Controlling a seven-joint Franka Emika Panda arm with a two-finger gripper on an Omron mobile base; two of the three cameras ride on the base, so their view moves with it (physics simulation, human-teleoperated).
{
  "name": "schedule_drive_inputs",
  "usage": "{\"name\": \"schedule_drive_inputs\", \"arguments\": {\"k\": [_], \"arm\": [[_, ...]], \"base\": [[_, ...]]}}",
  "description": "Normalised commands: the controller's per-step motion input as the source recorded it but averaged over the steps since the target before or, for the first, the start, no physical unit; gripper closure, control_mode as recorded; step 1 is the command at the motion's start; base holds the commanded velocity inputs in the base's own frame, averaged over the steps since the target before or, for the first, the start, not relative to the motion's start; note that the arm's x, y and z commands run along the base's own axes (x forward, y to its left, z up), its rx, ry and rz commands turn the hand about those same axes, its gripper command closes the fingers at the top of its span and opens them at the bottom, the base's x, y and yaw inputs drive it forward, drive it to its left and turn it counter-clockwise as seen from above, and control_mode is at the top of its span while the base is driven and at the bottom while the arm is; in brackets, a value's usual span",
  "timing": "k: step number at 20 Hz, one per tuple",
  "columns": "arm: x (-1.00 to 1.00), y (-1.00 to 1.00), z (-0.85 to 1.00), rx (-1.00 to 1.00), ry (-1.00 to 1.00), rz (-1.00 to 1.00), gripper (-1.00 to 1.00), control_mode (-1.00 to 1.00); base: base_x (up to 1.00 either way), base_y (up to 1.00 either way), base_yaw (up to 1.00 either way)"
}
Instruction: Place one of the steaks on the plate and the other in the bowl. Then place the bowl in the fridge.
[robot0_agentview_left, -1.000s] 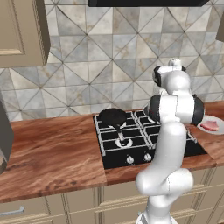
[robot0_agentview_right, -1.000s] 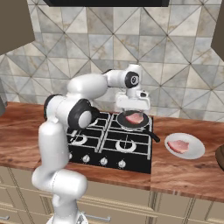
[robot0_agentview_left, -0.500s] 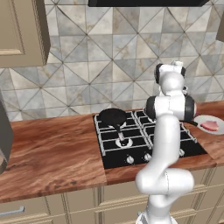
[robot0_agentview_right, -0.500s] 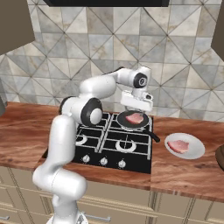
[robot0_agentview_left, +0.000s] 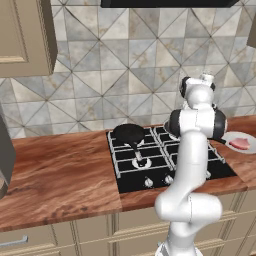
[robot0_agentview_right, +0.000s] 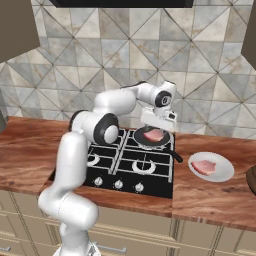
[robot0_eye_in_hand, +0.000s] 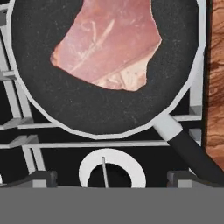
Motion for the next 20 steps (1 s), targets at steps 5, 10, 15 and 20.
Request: {"name": "schedule_drive_inputs", "arguments": {"k": [5, 10, 15, 20], "arm": [[-0.09, 0.32, -0.16, -0.13, -0.28, -0.16, -1.0, -1.0], [0.15, 0.02, -0.01, -0.01, -0.05, -0.29, -1.0, -1.0], [0.21, -0.16, 0.0, 0.0, 0.14, -0.29, -1.0, -1.0], [0.31, -0.28, 0.09, 0.05, 0.07, -0.15, -1.0, -1.0]], "base": [[0.0, 0.0, 0.0], [0.0, 0.0, 0.0], [0.0, 0.0, 0.0], [0.0, 0.0, 0.0]]}}
